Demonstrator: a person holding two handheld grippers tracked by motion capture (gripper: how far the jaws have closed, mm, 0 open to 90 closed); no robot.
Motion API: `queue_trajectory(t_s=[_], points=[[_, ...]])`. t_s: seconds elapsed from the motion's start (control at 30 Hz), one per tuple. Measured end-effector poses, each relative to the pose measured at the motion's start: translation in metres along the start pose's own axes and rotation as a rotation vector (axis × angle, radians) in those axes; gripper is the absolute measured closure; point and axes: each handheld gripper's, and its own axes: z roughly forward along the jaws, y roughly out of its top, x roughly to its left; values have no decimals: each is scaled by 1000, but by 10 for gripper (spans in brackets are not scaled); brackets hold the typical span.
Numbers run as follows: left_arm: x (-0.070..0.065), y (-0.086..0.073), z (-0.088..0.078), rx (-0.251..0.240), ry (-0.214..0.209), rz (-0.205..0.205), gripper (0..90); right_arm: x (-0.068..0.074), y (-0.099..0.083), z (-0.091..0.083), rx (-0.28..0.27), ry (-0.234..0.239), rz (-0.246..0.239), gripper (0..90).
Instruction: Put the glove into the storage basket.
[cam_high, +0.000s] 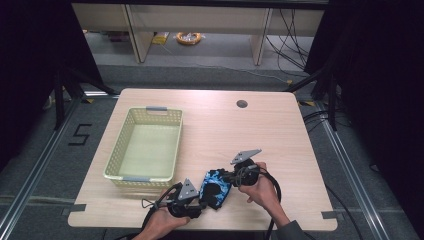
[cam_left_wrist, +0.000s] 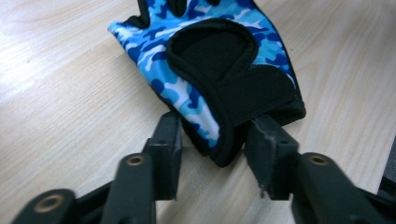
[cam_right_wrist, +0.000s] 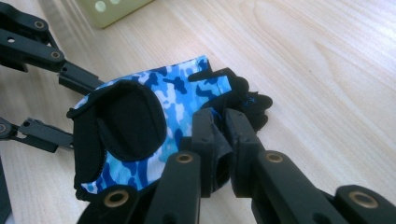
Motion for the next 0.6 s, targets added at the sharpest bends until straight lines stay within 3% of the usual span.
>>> queue_trajectory(t_s=[0.03,0.07,0.13,0.17,0.2,0.27,0.3,0.37,0.4,0.43,0.47,0.5,0.57,0.6], points=[[-3,-1,2,-19,16,-19,648,-1,-1,2,-11,-4,2,834],[-2,0,2,-17,25,15,676,-1,-1,3,-9,-15,-6,834],[-3,0,3,-29,26,3,737,-2,-2,2,6,2,-9,834],[-1,0,3,-15,36,21,760,-2,-3,3,17,5,0,834],[-1,0,3,-17,30,-9,783,-2,-3,5,6,0,4,834],[-2,-1,3,-29,36,-12,799,-3,-4,6,3,-3,-3,834],[-1,0,2,-21,16,8,802,-3,-4,4,16,5,-6,834],[0,3,-1,-31,10,-22,809,-1,-4,5,-2,-11,23,834],[1,4,-4,-29,11,1,811,-2,-3,3,0,1,9,834],[1,5,-5,-37,23,-12,813,-2,-3,2,5,-10,4,834],[2,6,-7,-44,12,-5,814,-1,-2,2,-25,-5,6,834],[1,7,-7,-46,7,-31,814,-1,-1,-1,-10,-8,5,835],[1,8,-10,-63,9,-22,814,0,1,-3,-51,5,8,835],[2,9,-13,-62,5,-12,814,0,2,-6,-36,1,-4,835]])
